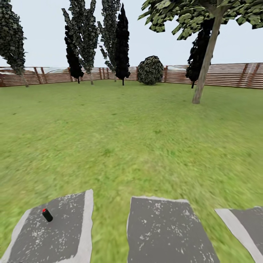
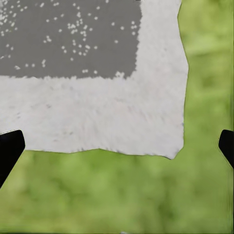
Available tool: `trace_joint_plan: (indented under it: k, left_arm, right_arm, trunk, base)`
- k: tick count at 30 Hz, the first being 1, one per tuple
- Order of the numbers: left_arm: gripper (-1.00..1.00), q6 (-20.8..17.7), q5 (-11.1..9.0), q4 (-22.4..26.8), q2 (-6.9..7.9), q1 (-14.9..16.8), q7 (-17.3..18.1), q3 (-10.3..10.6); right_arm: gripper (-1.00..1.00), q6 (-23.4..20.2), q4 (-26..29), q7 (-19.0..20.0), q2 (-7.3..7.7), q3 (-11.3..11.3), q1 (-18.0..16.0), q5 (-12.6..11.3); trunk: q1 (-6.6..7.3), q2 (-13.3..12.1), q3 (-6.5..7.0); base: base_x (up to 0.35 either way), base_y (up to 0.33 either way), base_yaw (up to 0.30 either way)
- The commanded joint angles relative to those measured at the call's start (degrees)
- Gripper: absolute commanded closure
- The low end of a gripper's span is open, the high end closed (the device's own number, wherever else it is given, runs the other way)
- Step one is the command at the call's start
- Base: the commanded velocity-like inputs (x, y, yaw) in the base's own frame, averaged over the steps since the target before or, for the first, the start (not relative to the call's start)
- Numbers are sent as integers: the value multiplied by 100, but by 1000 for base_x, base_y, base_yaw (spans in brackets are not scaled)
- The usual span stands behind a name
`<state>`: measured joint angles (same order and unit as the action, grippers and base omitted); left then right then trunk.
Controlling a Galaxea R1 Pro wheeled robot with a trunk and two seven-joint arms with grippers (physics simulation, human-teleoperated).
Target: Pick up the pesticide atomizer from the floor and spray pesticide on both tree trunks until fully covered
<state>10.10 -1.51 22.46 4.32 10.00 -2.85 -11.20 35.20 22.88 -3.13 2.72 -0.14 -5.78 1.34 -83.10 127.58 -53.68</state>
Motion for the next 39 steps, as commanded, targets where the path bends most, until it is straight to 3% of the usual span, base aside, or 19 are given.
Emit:
trace_joint_plan:
  k: [1, 39]
  left_arm:
    - [-100, 18, -16, -4, -1, 5, -5, -5]
    - [-100, 18, -16, -4, -1, 6, -5, -5]
  right_arm:
    - [-100, 13, -3, -21, 0, -1, -2, 16]
    - [-100, 13, -3, -21, -3, 4, -2, 16]
  trunk:
    - [-1, 2, -5]
    - [-1, 2, -5]
  base:
    - [202, -252, 277]
    - [202, -260, 277]
